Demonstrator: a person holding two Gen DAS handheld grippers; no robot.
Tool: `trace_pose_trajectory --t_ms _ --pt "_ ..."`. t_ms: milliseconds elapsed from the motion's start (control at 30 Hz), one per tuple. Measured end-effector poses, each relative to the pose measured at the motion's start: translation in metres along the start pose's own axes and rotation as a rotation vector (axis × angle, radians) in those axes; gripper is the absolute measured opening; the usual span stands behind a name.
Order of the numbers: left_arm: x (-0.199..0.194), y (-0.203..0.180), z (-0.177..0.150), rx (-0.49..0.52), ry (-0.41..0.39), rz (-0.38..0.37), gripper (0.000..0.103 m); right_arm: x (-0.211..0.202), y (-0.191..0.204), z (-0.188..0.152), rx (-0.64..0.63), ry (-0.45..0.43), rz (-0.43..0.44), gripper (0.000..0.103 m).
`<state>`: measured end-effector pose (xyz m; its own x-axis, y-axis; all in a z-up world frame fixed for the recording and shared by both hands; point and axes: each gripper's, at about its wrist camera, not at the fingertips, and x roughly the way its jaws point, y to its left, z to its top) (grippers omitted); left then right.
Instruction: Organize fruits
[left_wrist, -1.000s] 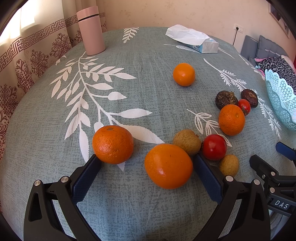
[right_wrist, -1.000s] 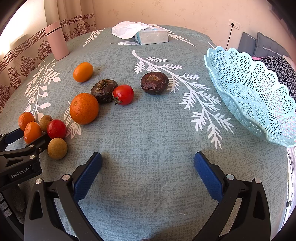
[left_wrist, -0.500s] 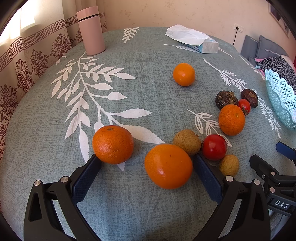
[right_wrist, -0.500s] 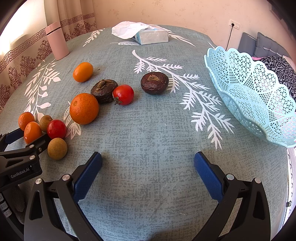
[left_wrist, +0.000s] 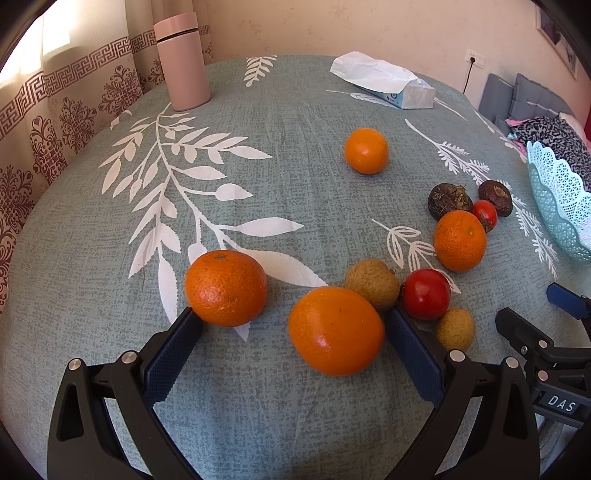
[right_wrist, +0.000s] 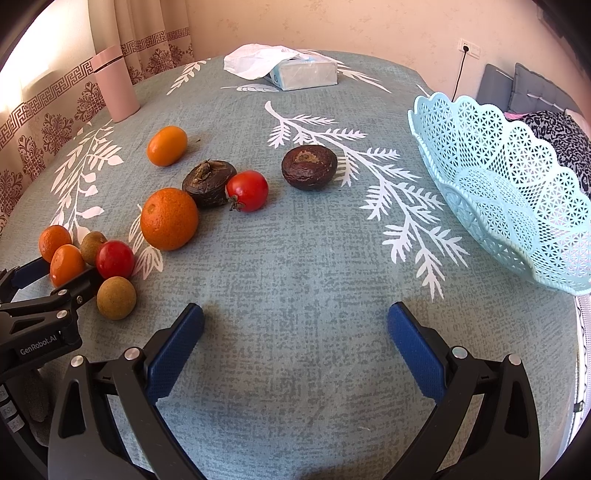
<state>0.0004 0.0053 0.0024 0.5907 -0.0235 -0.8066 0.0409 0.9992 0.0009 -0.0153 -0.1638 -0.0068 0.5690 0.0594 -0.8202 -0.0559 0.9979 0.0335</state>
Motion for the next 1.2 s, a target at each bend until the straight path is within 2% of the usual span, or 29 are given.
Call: trace_pose_trajectory --t_ms 133,333,467,567,733,867,967,1067,1200 --pt "-0.013 0.009 -0.002 -0.036 -0.042 -0.078 0.098 -0.003 -0.004 -0.001 0.016 -0.01 0.023 0.101" --pt "-0.037 0.029 -0.011 -0.089 -0.103 -0.148 0.098 -0.006 -0.007 0.0 0.034 -0.022 0.059 0.101" --pt "-0.052 0.043 -0.023 -0.103 -0.146 -0.143 0.098 -0.006 -0.007 -0.001 0.032 -0.022 0.062 0.101" --pt "-0.053 0.05 -0.026 -0.1 -0.139 -0.119 0.098 -0.006 -0.006 0.0 0.031 -0.022 0.061 0.101" --pt "-0.045 0.054 -0.027 -0.102 -0.084 -0.138 0.085 -0.006 -0.006 0.0 0.028 -0.021 0.059 0.101" --pt "-0.045 0.057 -0.026 -0.109 -0.08 -0.149 0.077 -0.006 -0.006 0.0 0.029 -0.021 0.06 0.101" --pt "-0.044 0.063 -0.02 -0.108 -0.095 -0.118 0.068 -0.006 -0.006 0.0 0.028 -0.021 0.059 0.101" --pt "-0.036 0.068 -0.012 -0.122 -0.073 -0.115 0.061 -0.006 -0.006 0.0 0.026 -0.021 0.059 0.101" --pt "-0.028 0.066 -0.003 -0.111 -0.067 -0.143 0.061 -0.007 -0.005 0.0 0.021 -0.027 0.074 0.101"
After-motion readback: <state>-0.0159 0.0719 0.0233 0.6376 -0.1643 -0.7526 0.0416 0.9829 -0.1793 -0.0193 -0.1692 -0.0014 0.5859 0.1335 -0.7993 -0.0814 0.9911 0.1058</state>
